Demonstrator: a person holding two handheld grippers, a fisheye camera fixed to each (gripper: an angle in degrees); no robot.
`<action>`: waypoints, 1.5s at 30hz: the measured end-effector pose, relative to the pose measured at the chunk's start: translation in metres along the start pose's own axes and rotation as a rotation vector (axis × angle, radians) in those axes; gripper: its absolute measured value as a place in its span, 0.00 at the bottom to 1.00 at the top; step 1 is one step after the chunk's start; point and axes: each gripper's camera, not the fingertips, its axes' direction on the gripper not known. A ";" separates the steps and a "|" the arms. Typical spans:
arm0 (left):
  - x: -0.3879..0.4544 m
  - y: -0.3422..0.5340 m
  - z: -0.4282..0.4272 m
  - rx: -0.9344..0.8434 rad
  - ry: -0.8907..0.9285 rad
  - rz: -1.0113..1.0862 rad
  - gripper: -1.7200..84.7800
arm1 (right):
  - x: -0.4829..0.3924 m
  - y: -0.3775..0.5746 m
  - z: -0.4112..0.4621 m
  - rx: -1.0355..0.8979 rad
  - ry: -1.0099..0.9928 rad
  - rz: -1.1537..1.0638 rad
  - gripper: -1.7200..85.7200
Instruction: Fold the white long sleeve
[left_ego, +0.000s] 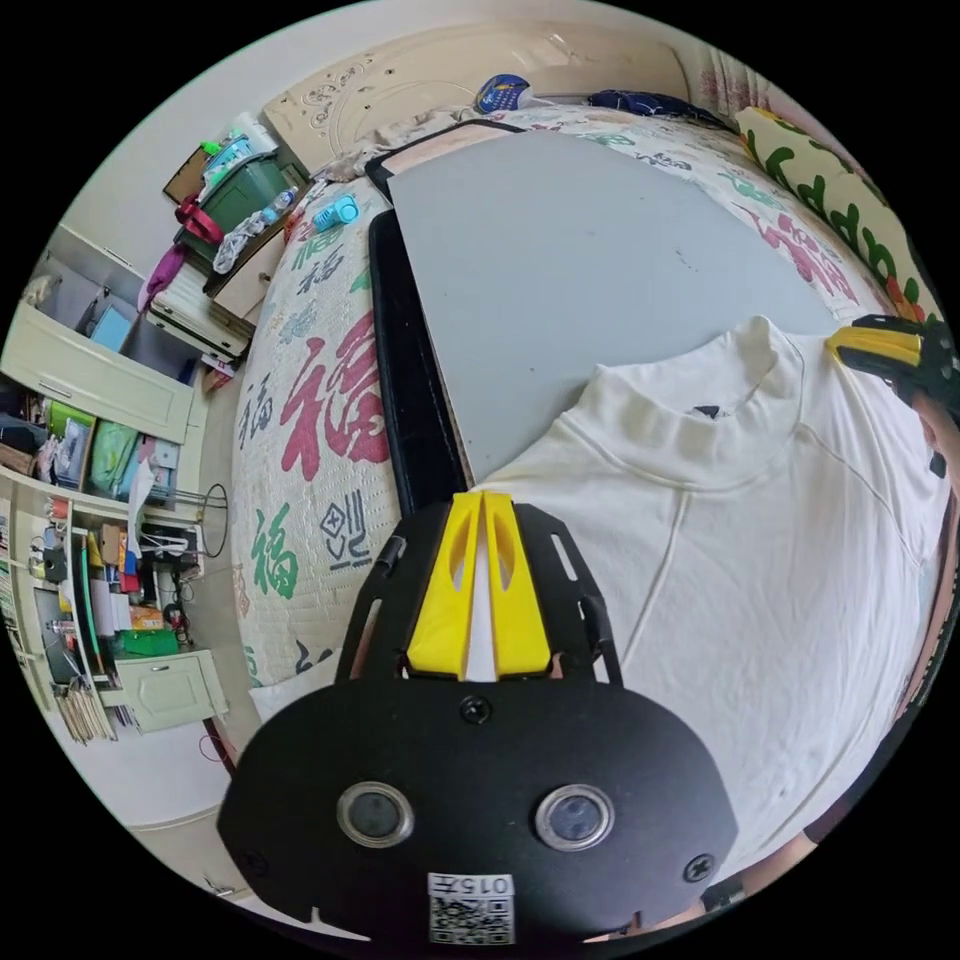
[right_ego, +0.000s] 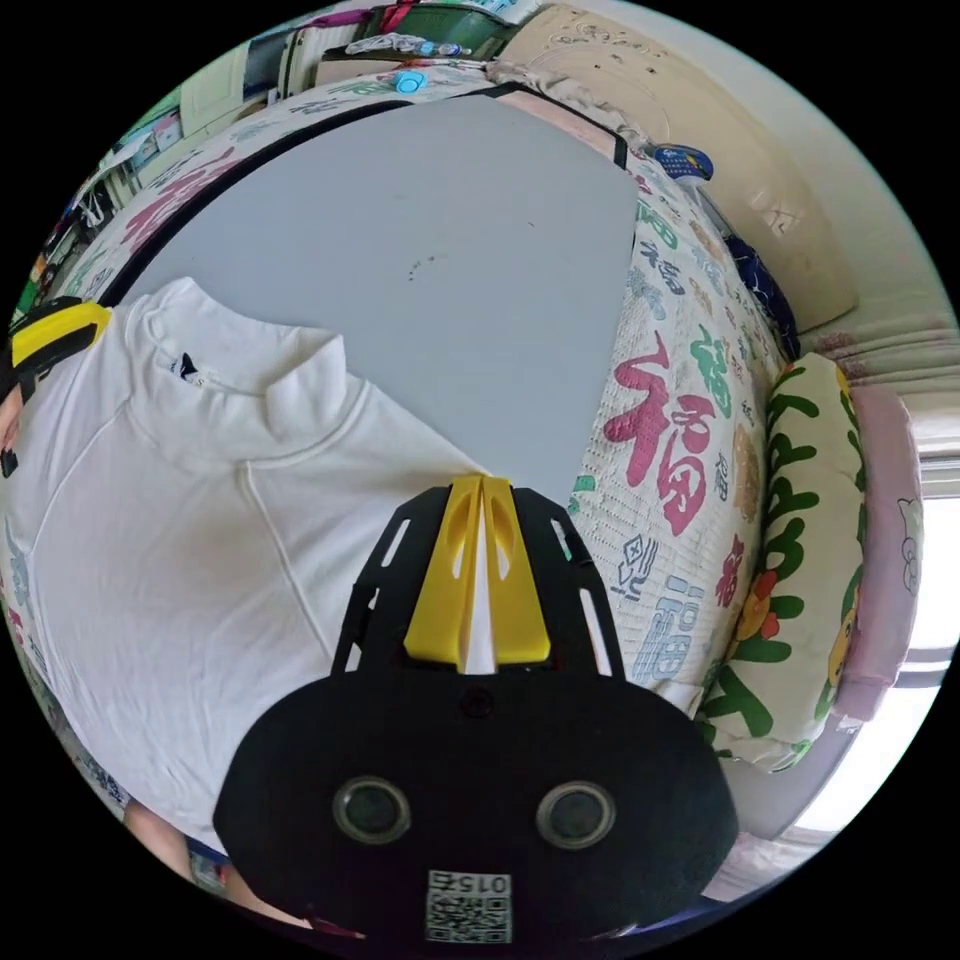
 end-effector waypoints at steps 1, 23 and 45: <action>0.003 -0.009 0.001 -0.001 -0.029 0.016 0.02 | -0.003 -0.004 0.002 -0.006 0.039 -0.026 0.02; 0.001 0.349 -0.063 -0.453 0.609 -0.324 0.15 | -0.064 0.479 -0.023 -0.540 -0.710 0.308 0.16; 0.113 0.324 -0.041 -0.558 0.244 -0.244 0.02 | -0.382 0.537 -0.098 -0.589 -0.440 0.492 0.02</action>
